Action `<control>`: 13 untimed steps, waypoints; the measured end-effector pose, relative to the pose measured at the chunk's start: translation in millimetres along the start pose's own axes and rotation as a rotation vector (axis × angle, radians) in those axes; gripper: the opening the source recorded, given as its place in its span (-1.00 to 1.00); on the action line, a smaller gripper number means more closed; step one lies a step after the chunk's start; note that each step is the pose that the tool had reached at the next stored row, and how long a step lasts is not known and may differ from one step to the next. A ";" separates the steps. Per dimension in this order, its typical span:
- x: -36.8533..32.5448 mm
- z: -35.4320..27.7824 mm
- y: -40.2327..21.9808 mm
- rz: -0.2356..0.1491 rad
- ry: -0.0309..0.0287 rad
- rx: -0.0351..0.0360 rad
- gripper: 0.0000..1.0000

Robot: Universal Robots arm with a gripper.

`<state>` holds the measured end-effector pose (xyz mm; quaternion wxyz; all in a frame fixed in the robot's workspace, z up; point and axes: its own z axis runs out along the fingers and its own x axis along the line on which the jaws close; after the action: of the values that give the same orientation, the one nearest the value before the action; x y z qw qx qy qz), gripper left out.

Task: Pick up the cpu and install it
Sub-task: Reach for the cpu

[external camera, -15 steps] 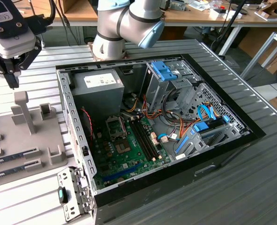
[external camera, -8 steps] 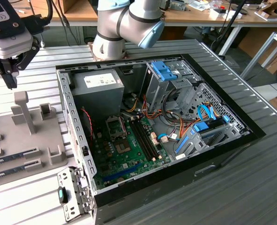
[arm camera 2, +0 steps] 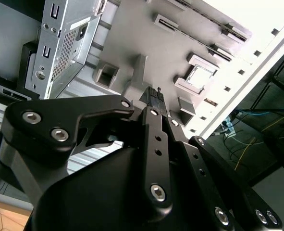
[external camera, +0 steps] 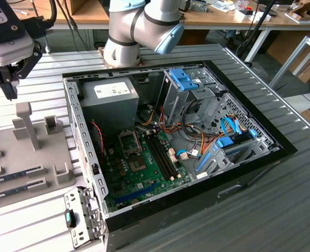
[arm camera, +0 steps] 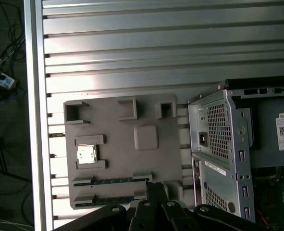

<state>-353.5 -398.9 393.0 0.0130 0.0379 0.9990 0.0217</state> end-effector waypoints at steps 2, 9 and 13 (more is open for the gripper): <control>0.3 0.0 0.0 0.000 -0.0001 -0.0001 -0.79; 1.6 0.0 -0.2 0.000 -0.0001 -0.0001 -0.79; 2.8 0.0 -0.2 0.000 -0.0001 -0.0001 -0.79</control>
<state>-356.3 -398.9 392.9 0.0131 0.0379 0.9990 0.0217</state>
